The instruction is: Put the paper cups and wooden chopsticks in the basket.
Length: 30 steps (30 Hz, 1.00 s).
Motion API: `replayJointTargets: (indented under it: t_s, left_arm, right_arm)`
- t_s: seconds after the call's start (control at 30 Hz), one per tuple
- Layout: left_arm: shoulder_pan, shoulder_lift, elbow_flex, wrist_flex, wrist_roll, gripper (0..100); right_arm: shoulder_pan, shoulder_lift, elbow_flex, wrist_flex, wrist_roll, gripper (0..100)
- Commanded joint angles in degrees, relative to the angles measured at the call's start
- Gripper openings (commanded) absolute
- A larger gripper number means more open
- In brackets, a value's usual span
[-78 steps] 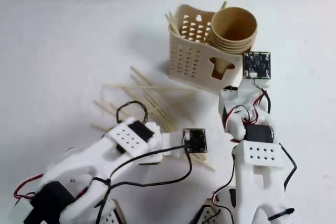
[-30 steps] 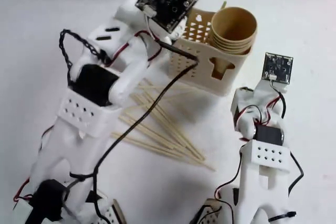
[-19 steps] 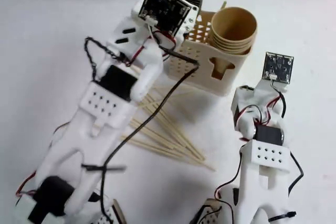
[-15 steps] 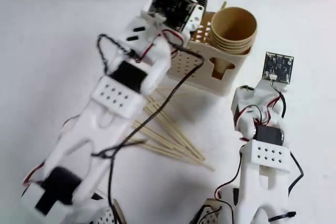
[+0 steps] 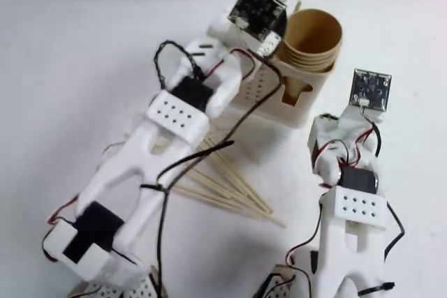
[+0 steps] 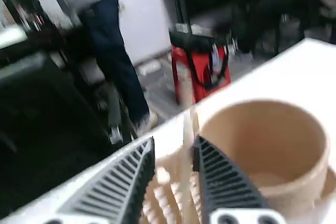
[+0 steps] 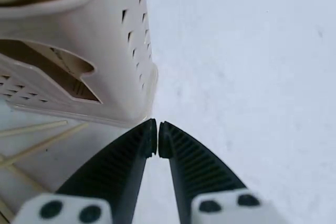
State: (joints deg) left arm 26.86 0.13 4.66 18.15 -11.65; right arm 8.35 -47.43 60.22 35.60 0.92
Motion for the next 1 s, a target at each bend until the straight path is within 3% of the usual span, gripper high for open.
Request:
replayJointTargets:
  t_s: [0.0,0.27,0.47,0.8,0.97]
  left_arm:
    - [0.1,-0.7,-7.9,10.1,0.2,15]
    - [0.5,-7.2,-16.4,34.0,-0.4,15]
    - [0.7,-19.4,-11.8,43.8,-10.5,15]
    - [5.7,-36.0,11.0,51.6,-25.2,15]
    - [6.2,-38.1,22.9,52.4,-27.8,15]
  right_arm:
    - [0.4,-1.6,-2.5,-1.1,-0.3,2.5]
    - [0.4,-1.6,-2.5,-1.1,-0.3,2.5]
    - [0.4,-1.6,-2.5,-1.1,-0.3,2.5]
    - [0.4,-1.6,-2.6,-1.1,-0.3,2.5]
    - [0.4,-1.6,-2.5,-1.1,-0.3,2.5]
